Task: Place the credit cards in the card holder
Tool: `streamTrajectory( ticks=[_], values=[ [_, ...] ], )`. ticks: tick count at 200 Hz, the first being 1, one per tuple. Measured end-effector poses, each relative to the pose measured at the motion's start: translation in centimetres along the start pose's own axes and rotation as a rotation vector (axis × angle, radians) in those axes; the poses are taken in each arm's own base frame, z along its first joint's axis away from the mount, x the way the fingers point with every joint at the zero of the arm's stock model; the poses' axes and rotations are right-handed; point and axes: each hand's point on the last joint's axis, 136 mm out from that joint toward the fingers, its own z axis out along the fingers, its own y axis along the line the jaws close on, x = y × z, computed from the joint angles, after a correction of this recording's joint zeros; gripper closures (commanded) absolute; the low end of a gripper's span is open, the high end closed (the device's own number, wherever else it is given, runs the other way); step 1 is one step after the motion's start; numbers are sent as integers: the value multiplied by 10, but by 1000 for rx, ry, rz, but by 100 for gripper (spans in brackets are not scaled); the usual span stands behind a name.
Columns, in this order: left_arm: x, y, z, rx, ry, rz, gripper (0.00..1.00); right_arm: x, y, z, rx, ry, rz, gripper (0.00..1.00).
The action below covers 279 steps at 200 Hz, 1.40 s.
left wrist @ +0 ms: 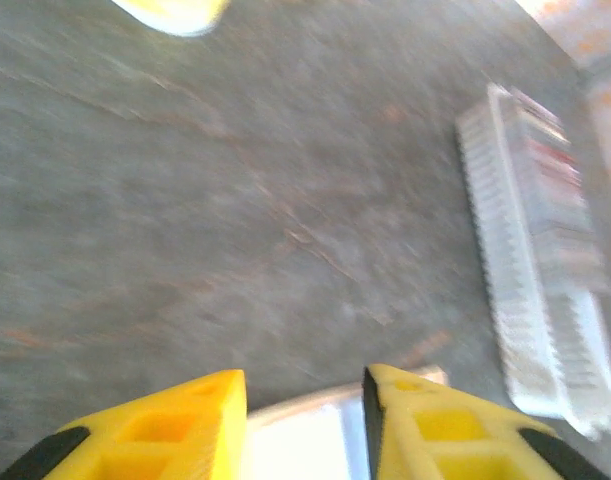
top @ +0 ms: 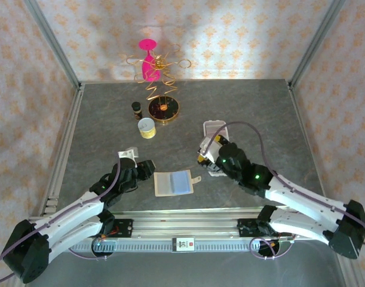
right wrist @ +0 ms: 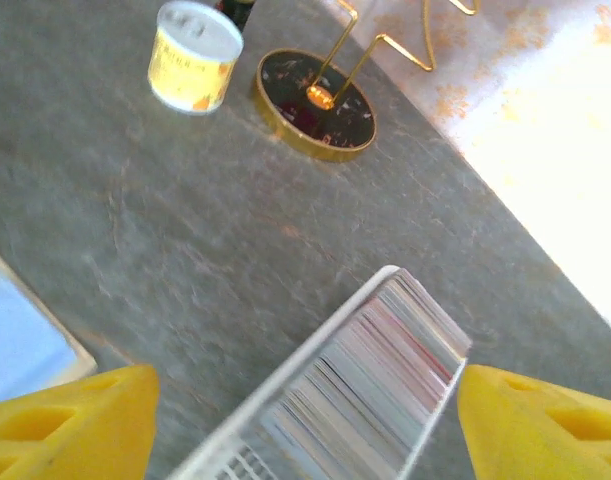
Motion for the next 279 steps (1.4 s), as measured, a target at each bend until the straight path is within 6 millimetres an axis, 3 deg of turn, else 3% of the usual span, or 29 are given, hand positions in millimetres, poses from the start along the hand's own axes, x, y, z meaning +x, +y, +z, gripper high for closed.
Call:
streamTrajectory(
  ticks=[23,51,80,141,210,279],
  values=[
    [25,-19,4,112,110,7,69,23,-10,3,-51,37,-138,24],
    [48,-27,2,180,196,26,69,73,-26,24,-101,180,-230,24],
    [62,-24,0,200,245,27,71,101,-17,39,-197,247,-331,17],
    [82,-11,-1,194,302,28,72,117,-5,65,-294,275,-503,19],
    [84,-10,-2,195,307,29,74,124,-2,89,-337,291,-570,25],
    [85,-11,-2,198,311,32,77,128,-1,96,-347,293,-622,52]
  ],
)
